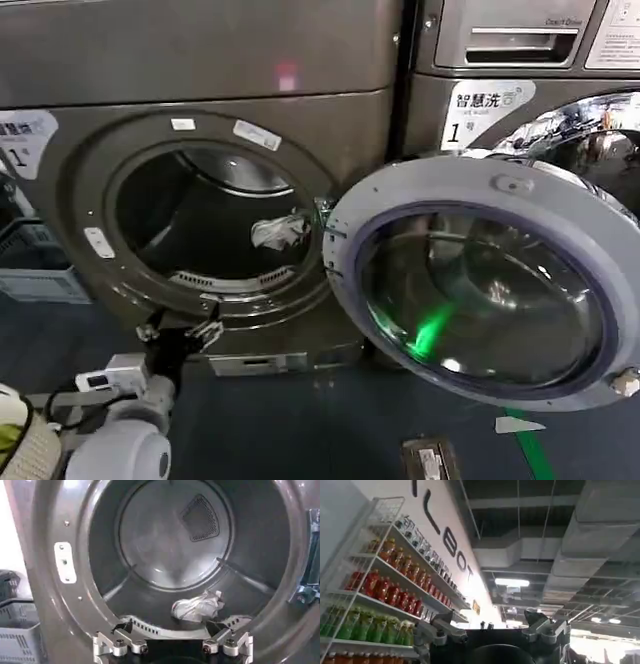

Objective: Grasp the clothes from the dryer.

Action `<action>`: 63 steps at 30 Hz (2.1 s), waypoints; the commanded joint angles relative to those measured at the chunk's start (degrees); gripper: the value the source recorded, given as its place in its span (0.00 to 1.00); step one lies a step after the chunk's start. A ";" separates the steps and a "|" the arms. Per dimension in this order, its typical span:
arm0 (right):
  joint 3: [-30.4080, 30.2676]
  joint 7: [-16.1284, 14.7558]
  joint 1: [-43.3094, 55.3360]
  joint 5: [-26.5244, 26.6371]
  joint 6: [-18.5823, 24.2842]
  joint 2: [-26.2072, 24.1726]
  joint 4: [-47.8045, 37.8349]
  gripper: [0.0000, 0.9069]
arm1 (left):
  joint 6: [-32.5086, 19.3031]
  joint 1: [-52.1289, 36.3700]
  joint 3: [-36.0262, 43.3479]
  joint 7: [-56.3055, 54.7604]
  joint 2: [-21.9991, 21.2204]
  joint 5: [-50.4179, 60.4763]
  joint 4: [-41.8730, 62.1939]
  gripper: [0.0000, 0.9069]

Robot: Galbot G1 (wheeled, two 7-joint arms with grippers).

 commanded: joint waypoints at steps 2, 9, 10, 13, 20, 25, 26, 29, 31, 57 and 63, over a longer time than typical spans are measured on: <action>0.09 0.00 -0.07 0.01 0.03 0.08 -0.06 1.00 | 2.81 0.02 0.08 0.06 -0.01 0.10 0.04 1.00; -0.17 -0.06 0.32 -0.14 -0.09 0.14 0.18 1.00 | 2.81 -0.07 0.25 0.13 0.03 0.64 0.95 1.00; -0.20 -0.07 0.30 -0.14 -0.08 0.18 0.15 1.00 | 2.81 -0.18 0.29 0.18 0.00 0.79 0.94 1.00; -0.25 -0.07 0.03 -0.12 0.04 0.46 0.20 1.00 | 2.81 -0.11 0.27 0.20 -0.04 0.75 0.82 1.00; -0.45 -0.08 0.19 -0.15 0.05 0.48 0.15 1.00 | 2.81 0.04 0.30 0.30 -0.03 1.24 0.88 1.00; -0.48 -0.07 0.26 -0.15 0.02 0.42 0.01 1.00 | 2.81 0.12 0.35 0.46 0.02 2.48 1.01 1.00; -0.48 -0.07 0.28 -0.16 0.02 0.45 0.00 1.00 | 2.81 0.18 0.36 0.62 0.08 2.32 0.90 1.00; -0.50 -0.08 0.27 -0.17 0.03 0.53 0.04 1.00 | 2.81 0.20 0.55 1.02 0.05 2.35 0.71 1.00; -0.49 -0.07 0.23 -0.19 0.00 0.62 0.03 1.00 | 2.81 0.17 0.58 1.00 0.00 2.43 0.82 1.00; -0.09 0.61 -0.83 0.71 1.14 1.32 0.40 1.00 | 2.81 -5.85 1.33 1.69 0.31 3.28 7.08 1.00; -0.17 0.53 -0.86 1.02 1.21 1.26 0.51 1.00 | 0.77 -12.06 1.82 1.78 0.07 3.68 16.10 1.00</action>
